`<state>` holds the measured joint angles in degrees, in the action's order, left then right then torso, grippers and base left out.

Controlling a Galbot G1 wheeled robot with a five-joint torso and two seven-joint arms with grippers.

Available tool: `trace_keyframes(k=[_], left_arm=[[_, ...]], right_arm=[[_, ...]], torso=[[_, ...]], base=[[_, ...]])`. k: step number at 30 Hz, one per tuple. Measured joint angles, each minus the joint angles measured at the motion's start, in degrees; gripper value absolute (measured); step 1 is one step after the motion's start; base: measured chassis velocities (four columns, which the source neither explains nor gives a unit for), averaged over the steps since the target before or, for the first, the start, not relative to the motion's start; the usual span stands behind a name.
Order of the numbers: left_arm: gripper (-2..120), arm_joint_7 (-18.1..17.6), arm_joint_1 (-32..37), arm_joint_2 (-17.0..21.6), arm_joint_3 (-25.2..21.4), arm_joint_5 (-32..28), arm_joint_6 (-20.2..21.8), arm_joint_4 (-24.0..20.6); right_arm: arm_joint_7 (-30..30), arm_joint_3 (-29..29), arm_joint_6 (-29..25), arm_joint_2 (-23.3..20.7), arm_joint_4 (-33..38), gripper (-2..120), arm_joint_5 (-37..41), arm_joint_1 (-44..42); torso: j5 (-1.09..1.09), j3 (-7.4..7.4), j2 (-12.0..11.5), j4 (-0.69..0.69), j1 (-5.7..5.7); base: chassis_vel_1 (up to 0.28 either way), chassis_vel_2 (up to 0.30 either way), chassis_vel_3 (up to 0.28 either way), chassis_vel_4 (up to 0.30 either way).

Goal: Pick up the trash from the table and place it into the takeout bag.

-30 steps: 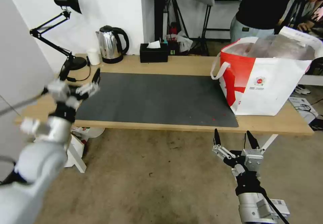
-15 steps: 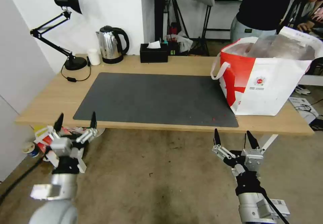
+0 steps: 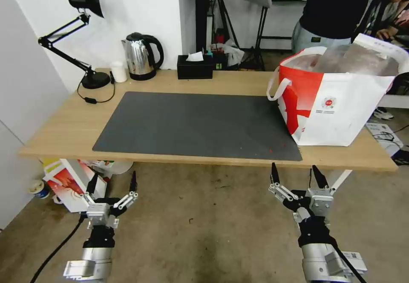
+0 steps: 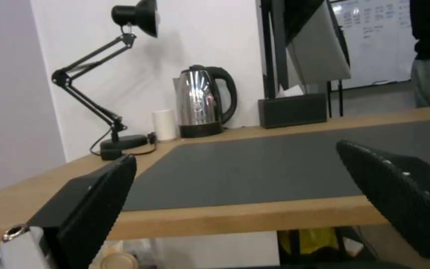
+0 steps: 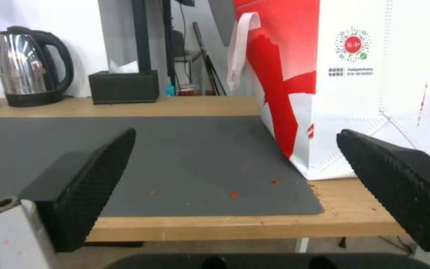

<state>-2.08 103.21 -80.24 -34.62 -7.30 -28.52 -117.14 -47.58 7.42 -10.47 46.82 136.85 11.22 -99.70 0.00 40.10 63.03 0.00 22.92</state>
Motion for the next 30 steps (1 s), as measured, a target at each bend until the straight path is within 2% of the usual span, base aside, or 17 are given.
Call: trace_keyframes(k=[30], left_arm=[[100,1.00,-4.10,3.58,-0.70,-4.35,1.11,0.08]], right_arm=[[0.00,0.00,0.00,0.00,0.00,100,0.00,0.00]], torso=[[0.00,0.00,0.00,0.00,0.00]], base=[[0.000,0.000,0.000,0.000]])
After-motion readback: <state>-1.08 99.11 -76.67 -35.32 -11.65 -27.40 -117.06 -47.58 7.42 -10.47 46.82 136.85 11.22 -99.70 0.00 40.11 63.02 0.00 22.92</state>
